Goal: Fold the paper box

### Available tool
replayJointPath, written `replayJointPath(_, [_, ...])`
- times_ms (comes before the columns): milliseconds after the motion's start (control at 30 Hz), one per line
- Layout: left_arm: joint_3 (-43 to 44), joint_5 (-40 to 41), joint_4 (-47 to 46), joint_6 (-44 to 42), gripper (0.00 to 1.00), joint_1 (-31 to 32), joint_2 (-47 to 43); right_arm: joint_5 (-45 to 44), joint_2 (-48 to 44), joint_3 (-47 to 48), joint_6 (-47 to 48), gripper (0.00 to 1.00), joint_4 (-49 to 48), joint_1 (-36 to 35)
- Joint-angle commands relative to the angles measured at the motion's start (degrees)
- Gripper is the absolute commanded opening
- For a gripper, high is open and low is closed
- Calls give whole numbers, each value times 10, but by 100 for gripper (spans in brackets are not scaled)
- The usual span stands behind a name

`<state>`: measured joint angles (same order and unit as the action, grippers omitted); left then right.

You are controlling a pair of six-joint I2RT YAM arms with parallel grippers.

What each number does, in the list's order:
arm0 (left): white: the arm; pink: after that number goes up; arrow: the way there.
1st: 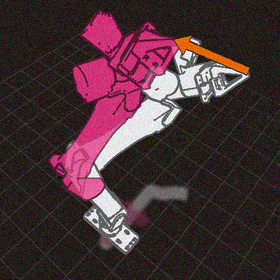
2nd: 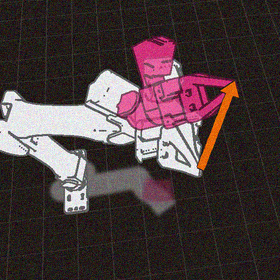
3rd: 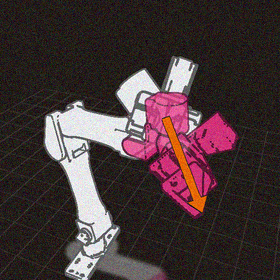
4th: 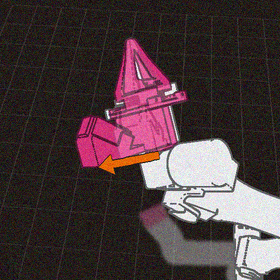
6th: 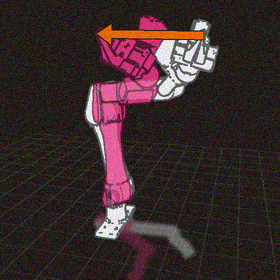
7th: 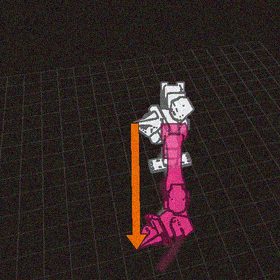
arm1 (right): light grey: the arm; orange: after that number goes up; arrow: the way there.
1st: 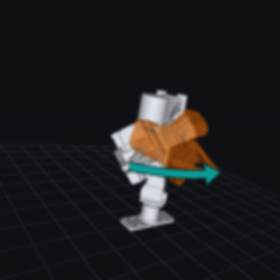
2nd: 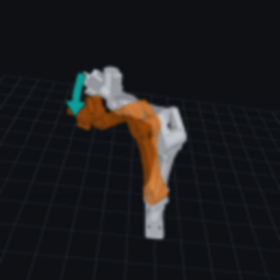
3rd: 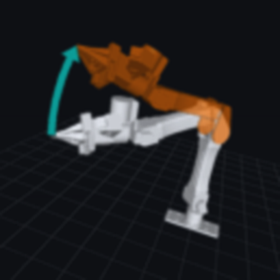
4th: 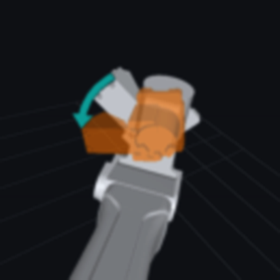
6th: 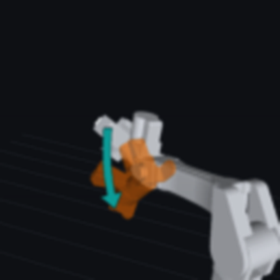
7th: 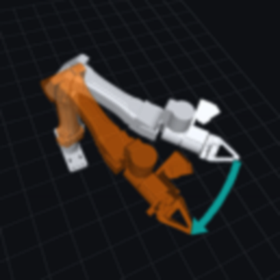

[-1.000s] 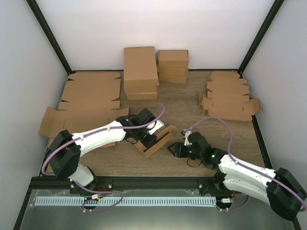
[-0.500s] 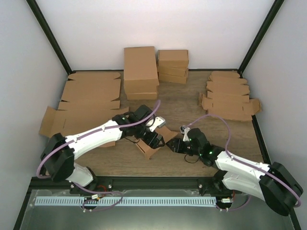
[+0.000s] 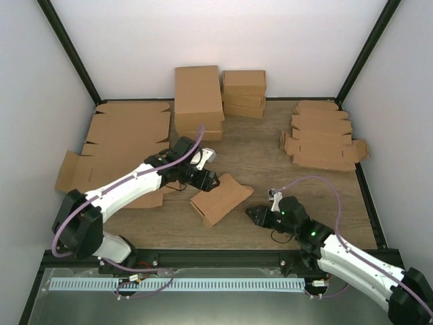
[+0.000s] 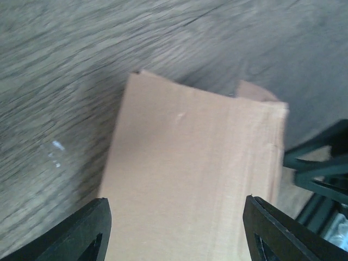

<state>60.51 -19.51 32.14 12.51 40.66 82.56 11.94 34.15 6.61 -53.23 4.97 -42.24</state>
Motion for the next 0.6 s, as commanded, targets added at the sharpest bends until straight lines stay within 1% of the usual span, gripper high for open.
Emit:
replayJointPath(0, [-27,-10,-57,15,67,-33,34,30,-9,-9,-16,31,-14,2])
replayJointPath(33, [-29,-21,-66,17,66,-40,43,43,6,-15,-17,28,-28,2])
replayJointPath(133, [-35,-46,-87,18,58,-52,69,77,79,-21,-16,14,-84,2])
replayJointPath(167, [-37,-52,-93,18,55,-54,75,88,99,-24,-16,7,-113,2])
replayJointPath(200, [-39,-57,-100,19,53,-57,79,99,115,-28,-16,1,-145,2])
replayJointPath(400, [-50,-106,-128,22,52,-78,103,119,232,-13,-21,1,-276,4])
replayJointPath(567, [-59,-112,-138,22,54,-78,124,138,349,-9,-49,1,-416,11])
